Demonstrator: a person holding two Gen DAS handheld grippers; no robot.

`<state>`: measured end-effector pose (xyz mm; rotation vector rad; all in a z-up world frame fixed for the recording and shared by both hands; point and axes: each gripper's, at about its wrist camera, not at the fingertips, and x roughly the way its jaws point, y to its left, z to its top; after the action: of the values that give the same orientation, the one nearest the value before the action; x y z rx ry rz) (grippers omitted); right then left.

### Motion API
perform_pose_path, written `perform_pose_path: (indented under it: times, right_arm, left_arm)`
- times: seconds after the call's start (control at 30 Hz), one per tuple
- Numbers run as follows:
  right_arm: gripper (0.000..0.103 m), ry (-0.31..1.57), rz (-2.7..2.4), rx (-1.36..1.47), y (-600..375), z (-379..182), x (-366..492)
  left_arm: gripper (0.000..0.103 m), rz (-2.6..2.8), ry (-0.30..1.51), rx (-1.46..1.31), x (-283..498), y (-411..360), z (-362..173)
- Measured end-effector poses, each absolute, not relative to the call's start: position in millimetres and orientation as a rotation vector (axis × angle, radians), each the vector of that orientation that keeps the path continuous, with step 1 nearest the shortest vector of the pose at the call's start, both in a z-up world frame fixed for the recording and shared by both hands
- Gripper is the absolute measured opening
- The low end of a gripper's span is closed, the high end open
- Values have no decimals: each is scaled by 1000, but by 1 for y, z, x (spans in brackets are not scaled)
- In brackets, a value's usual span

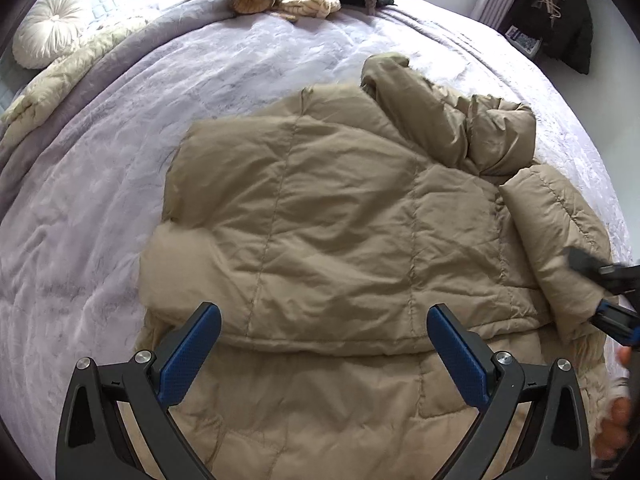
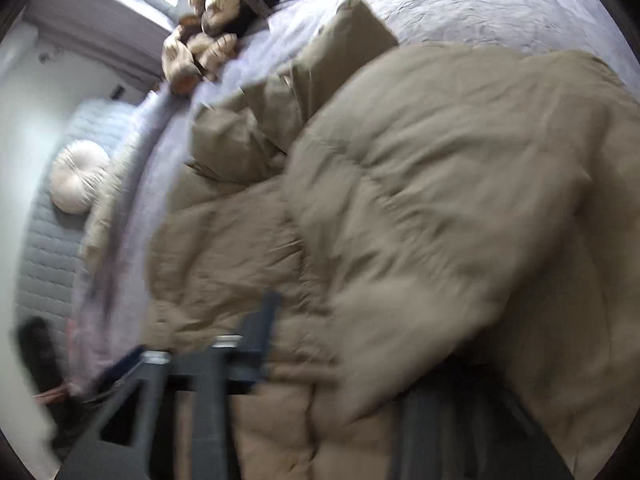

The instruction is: Fold large clothes

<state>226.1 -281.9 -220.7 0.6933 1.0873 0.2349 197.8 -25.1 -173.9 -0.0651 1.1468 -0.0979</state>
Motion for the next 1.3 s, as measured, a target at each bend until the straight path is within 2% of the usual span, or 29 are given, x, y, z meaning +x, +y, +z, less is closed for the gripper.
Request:
perform_pose_path:
  times: [0.13, 0.3, 0.33, 0.37, 0.4, 0.47, 0.63, 0.77, 0.9, 0.93, 0.97, 1.03, 1.23, 1.27, 1.3]
  right_arm:
    - [59, 987, 160, 887, -325, -205, 204]
    - [56, 932, 47, 1040, -361, -218, 211]
    - [42, 907, 38, 1085, -366, -221, 213]
    - [16, 889, 28, 1119, -369, -222, 218]
    - [8, 880, 14, 1132, -371, -223, 222]
    - [8, 845, 38, 1077, -363, -209, 236]
    - [8, 844, 286, 680, -278, -154, 259]
    - [8, 925, 418, 448, -203, -155, 256]
    - [15, 1046, 449, 378, -171, -180, 255]
    - [27, 1080, 444, 351, -165, -185, 257]
    - [43, 1108, 444, 322, -160, -189, 256]
    - [60, 1140, 434, 278, -159, -190, 246]
    - [60, 1182, 344, 398, -218, -192, 204]
    - [60, 1191, 314, 429, -234, -195, 195]
    - [60, 1196, 288, 458, -243, -196, 194]
  left_arm:
    - [103, -111, 1149, -90, 204, -19, -174]
    - [103, -117, 1139, -117, 205, -5, -172]
    - [103, -123, 1134, -131, 206, -1, -170]
    - [103, -130, 1131, -145, 206, 3, -169]
    - [103, -150, 1127, -179, 208, 10, -167]
    - [103, -179, 1116, -222, 211, 18, -162]
    - [103, -420, 1111, -525, 220, 44, -158]
    - [103, -546, 1120, -681, 227, 52, -163]
    - [103, -684, 1149, -818, 235, 43, -174]
    - [103, -691, 1162, -827, 237, 40, -178]
    - [103, -695, 1177, -828, 239, 34, -182]
    - [103, -689, 1213, -817, 242, 24, -191]
    - [102, -642, 1301, -656, 251, -16, -209]
    - [93, -629, 1295, -626, 252, -22, -208]
    - [71, -617, 1292, -601, 255, -27, -207]
